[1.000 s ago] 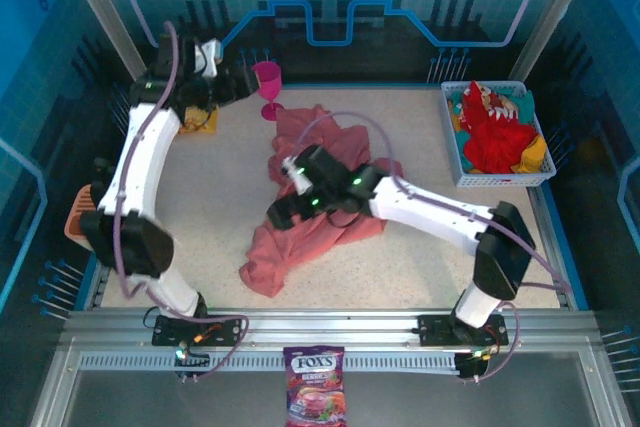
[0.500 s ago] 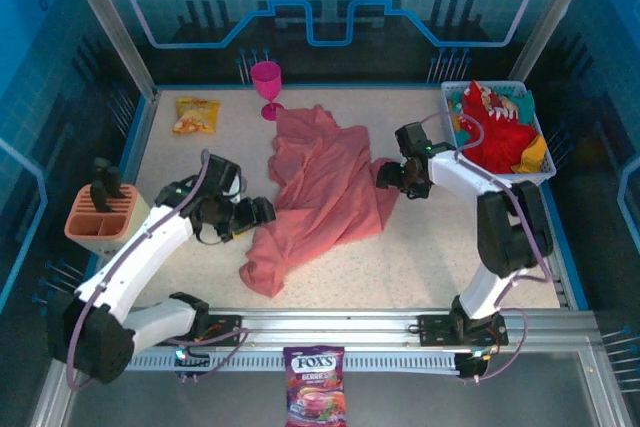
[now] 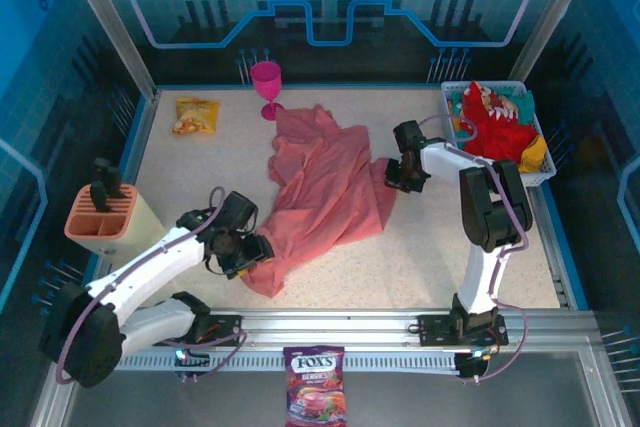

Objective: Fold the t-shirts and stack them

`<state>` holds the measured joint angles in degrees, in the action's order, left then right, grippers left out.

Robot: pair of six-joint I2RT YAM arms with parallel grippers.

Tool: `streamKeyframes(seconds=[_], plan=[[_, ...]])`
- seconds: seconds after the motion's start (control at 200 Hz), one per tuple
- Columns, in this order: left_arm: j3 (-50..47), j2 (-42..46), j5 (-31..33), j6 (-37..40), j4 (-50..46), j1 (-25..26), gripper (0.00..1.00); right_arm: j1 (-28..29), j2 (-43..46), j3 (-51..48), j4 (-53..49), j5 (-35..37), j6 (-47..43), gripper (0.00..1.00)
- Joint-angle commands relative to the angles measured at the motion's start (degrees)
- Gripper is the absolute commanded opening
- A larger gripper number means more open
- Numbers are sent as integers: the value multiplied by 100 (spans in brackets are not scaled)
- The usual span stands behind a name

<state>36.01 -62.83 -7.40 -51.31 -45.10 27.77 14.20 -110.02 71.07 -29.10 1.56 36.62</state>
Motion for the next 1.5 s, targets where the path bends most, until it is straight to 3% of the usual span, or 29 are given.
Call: streamKeyframes(seconds=[0.0, 0.125, 0.21, 0.37, 0.445, 0.55, 0.665, 0.77, 0.81, 0.865, 0.906, 0.961, 1.176, 1.336, 1.496], plan=[[-38, -300, 182, -226, 948, 65, 51, -117, 29, 95, 77, -212, -14, 0], [348, -541, 415, -39, 1265, 61, 16, -251, 597, -240, -68, -204, -79, 0], [955, -592, 590, 424, 840, -122, 0, -310, 1117, -329, -548, -102, -280, 0], [2094, -341, -337, 1400, -19, -1558, 0, -375, 2271, -135, -1892, 588, -806, 0], [2741, -317, -603, 1805, -437, -2084, 0, -526, 2702, 149, -2348, 466, -946, 0], [3532, -505, -632, 2208, -930, -2414, 0, -756, 3047, 624, -2689, 70, -1028, 0], [3716, -655, -897, 2267, -768, -2671, 0, -865, 2503, 1511, -3029, -47, -1313, 11], [3746, -888, -1087, 2283, -613, -2841, 0, -971, 1133, 2853, -3607, -73, -1528, 7], [3742, -961, -1188, 2276, -549, -2892, 0, -984, 770, 3133, -3571, -22, -1573, 17], [3712, -1044, -1246, 2257, -438, -2926, 0, -1015, 334, 3440, -3541, -71, -1579, 60], [3679, -1101, -1213, 2248, -369, -2948, 0, -1017, 112, 3543, -3530, -155, -1601, 84], [3637, -1188, -1194, 2272, -325, -2974, 0, -1016, 29, 3403, -3351, -448, -1614, 100], [3367, -1326, -1252, 2318, -232, -3185, 0, -1025, 850, 1244, -1863, -1153, -1273, 99], [3263, -1464, -1445, 2345, -201, -3383, 2, -933, 701, 404, -744, -1654, -971, 75], [3119, -1410, -1493, 2345, -166, -3435, 3, -728, 140, 495, 3, -1761, -727, 62]])
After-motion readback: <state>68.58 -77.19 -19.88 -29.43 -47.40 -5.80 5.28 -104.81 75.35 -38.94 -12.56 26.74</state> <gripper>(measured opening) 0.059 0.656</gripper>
